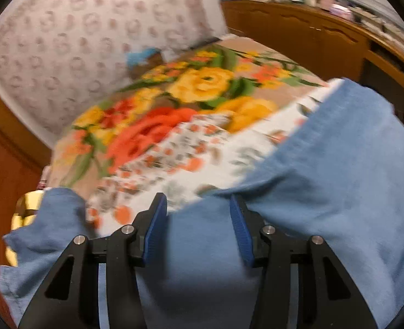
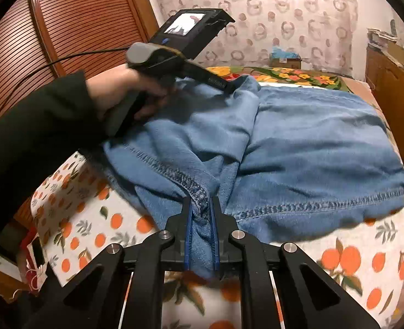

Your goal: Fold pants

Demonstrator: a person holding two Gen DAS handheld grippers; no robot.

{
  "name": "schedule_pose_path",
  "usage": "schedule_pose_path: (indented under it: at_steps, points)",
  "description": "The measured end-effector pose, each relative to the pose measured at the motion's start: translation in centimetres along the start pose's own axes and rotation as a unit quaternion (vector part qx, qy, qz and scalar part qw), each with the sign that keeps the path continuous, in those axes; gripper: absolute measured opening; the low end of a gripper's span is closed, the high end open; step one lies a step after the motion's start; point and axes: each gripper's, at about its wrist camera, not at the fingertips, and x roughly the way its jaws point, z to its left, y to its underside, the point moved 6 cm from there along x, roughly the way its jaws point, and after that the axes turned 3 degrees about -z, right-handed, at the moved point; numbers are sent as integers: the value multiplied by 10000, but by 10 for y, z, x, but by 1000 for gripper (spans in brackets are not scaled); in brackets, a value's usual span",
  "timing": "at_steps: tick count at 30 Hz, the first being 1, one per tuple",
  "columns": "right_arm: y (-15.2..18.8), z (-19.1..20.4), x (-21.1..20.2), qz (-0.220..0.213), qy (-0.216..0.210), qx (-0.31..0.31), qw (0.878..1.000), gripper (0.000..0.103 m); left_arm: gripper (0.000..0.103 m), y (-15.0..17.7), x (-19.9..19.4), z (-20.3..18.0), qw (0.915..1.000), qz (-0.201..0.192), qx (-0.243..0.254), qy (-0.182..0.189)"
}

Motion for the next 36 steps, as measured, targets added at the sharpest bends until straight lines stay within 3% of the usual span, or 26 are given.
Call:
schedule_pose_path:
  at_steps: [4, 9, 11, 13, 15, 21, 24, 27, 31, 36]
  points:
    - [7, 2, 3, 15, 30, -60, 10000, 11, 50, 2, -6, 11, 9997, -148, -211, -15]
    - [4, -7, -9, -181, -84, 207, 9996, 23, 50, 0, -49, 4, 9956, -732, -340, 481]
    - [6, -13, -20, -306, -80, 237, 9992, 28, 55, -1, -60, -2, 9935, -823, -396, 675]
    - [9, -24, -30, -390, 84, 285, 9988, 33, 79, 0, -70, -12, 9908, -880, -463, 915]
    - [11, -36, -40, -452, 256, 331, 9981, 35, 80, 3, -78, -27, 9886, -968, -451, 1060]
    - [15, -69, -57, -528, 731, 424, 9950, 36, 80, -3, -66, -67, 9927, -602, 73, 1045]
    - [14, -76, -62, -563, 752, 529, 9942, 36, 79, -11, -53, -68, 9945, -424, 130, 950]
    - [12, -69, -55, -522, 598, 497, 9956, 36, 70, -20, -36, -59, 9961, -268, 100, 834]
    - [8, -46, -34, -402, 135, 423, 9982, 36, 61, -18, -14, -56, 9939, 153, 140, 1081]
    - [8, -16, -8, -190, -289, 198, 9992, 36, 47, -20, -7, -61, 9916, 284, 228, 1239]
